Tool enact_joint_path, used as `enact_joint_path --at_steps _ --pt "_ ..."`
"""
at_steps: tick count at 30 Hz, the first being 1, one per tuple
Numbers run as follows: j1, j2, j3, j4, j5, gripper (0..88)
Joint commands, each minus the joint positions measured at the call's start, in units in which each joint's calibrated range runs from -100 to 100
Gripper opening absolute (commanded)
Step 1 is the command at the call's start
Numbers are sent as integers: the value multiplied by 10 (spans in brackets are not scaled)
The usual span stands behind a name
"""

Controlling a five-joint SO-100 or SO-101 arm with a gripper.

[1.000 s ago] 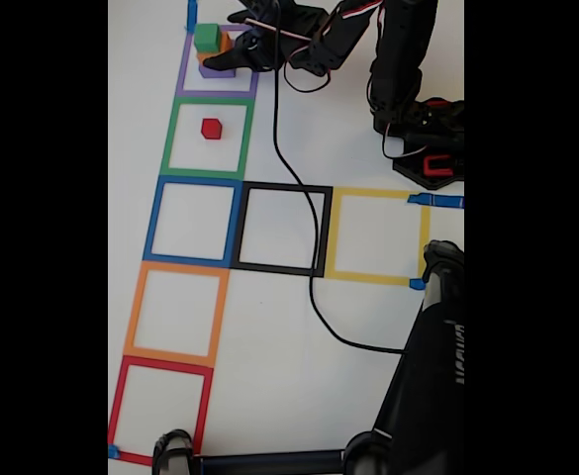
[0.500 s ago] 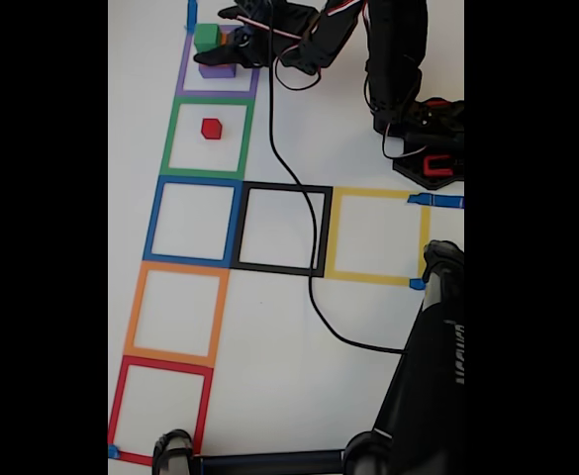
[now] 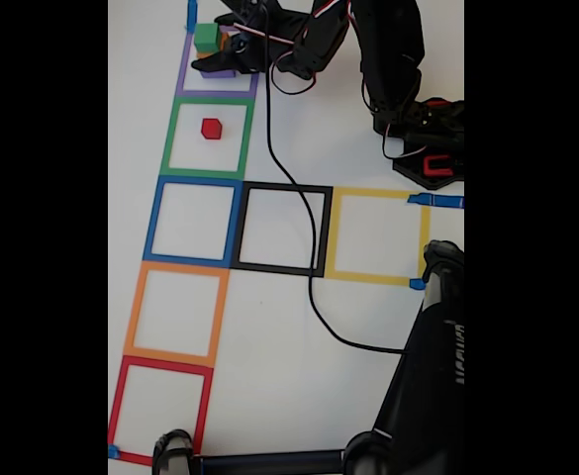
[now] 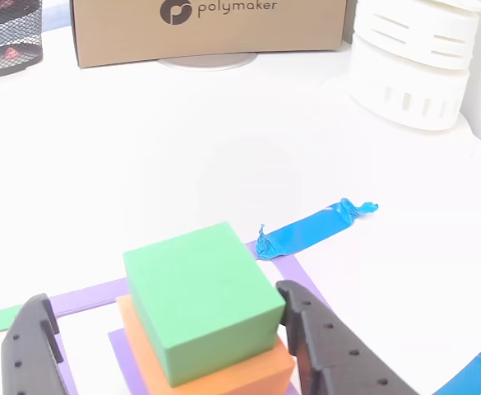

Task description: Tower of hanoi

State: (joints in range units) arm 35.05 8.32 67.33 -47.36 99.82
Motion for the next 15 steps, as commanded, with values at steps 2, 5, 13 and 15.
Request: enact_joint_path --at_steps 2,5,13,15 --pt "-9 -21 -11 -10 2 280" --pt "-15 -28 -7 -9 2 269" --pt "-22 -34 6 -8 2 195" --pt "-22 -34 9 -9 2 181"
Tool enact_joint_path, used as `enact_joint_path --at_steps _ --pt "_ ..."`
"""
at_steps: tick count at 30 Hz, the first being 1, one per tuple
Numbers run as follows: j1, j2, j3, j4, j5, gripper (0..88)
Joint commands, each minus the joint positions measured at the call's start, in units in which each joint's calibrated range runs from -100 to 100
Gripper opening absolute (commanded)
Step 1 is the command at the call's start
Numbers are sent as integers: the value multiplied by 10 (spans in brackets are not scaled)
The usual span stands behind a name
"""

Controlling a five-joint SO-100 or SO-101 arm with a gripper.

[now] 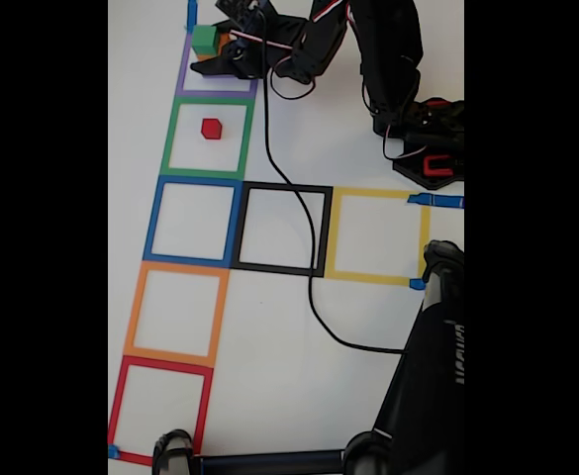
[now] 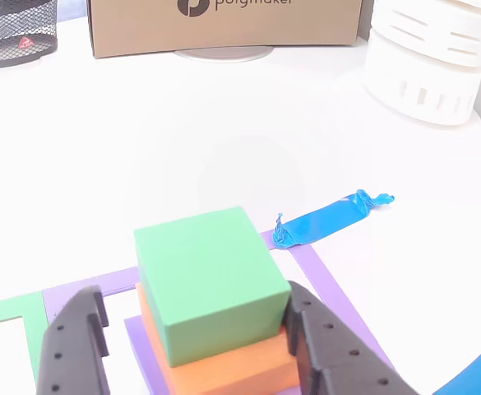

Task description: Tower of hanoi

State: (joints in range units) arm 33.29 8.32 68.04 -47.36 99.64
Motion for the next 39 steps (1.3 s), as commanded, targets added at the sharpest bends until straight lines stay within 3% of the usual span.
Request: enact_joint_path --at_steps 1,27,34,39 --pt "-5 -35 3 -9 4 172" --pt "-28 -62 23 -13 4 81" --pt "-51 -159 38 69 4 81" --pt "-58 -302 30 245 4 80"
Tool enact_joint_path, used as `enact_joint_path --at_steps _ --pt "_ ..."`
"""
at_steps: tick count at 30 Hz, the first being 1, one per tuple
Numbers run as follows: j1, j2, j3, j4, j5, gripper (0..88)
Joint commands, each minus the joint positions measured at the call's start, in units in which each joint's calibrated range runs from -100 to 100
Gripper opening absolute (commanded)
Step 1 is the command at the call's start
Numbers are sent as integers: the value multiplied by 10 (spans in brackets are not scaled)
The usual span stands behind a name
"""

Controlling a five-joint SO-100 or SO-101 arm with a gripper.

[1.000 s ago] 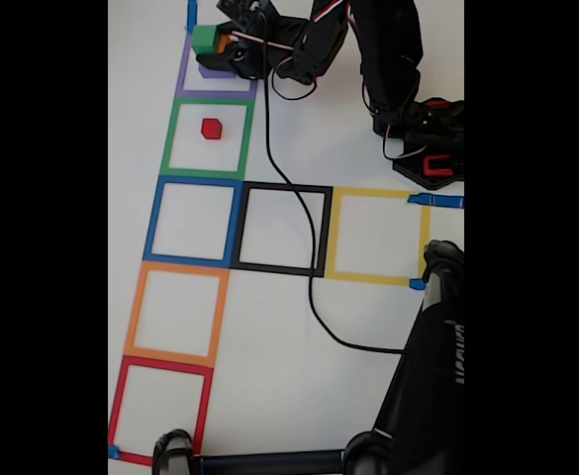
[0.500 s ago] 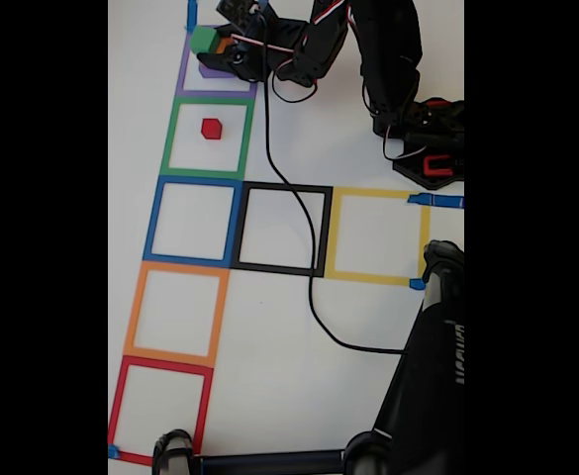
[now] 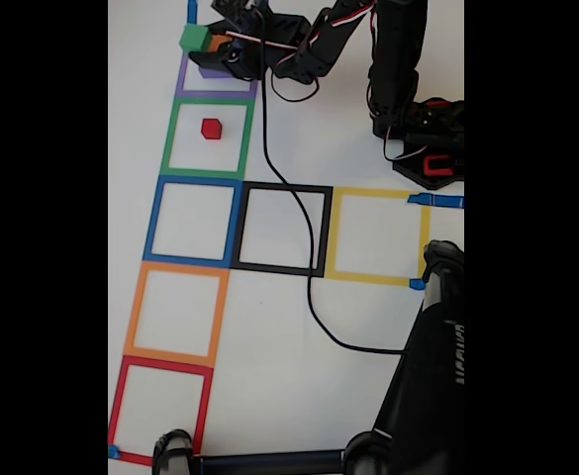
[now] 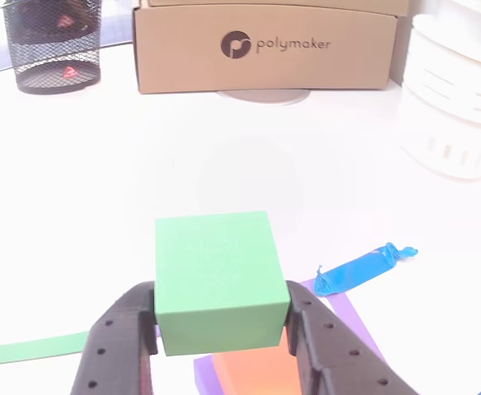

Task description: Tower of hanoi

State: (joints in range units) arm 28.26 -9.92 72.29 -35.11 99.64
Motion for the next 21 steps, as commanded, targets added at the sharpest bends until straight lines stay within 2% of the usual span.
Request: enact_joint_path --at_steps 1,7,13,17,21 --pt "-6 -148 -19 166 4 79" --pt "-4 -308 -127 518 4 78" --pt "-39 -365 -364 878 4 77" --pt "-94 -353 -547 1054 4 77" --pt "-161 -353 -668 1164 4 77"
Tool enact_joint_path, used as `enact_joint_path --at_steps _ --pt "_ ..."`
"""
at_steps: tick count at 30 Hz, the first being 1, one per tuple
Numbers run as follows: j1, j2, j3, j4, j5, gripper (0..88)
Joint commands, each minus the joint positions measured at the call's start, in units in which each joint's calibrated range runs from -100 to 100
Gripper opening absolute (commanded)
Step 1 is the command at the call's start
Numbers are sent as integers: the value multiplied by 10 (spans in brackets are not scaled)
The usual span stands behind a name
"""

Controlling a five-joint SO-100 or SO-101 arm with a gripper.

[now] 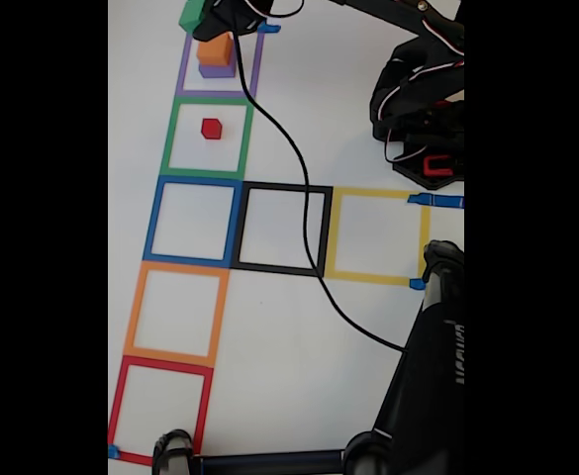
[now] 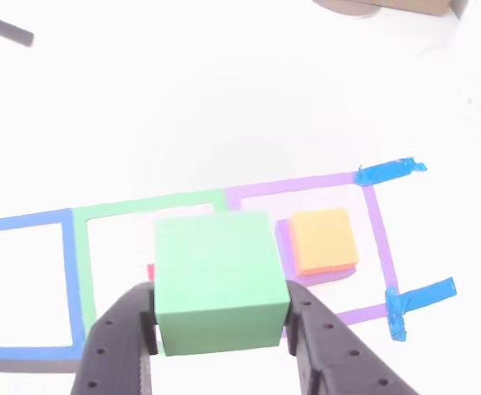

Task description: Tower of hanoi

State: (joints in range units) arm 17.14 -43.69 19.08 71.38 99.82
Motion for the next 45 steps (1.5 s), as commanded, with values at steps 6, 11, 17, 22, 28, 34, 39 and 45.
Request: enact_joint_path --at_steps 6,11,17,22,28,34,39,45 --pt "-160 -79 -158 165 -15 77" --pt "-225 -117 -159 210 -22 77" --pt "-273 -149 -132 216 2 78" --pt "-303 -163 -75 200 2 78" --pt "-331 -178 82 100 2 80" --pt "-351 -157 297 -141 2 82" --pt "-373 -111 440 -350 2 82" --pt "-387 18 528 -622 2 82"
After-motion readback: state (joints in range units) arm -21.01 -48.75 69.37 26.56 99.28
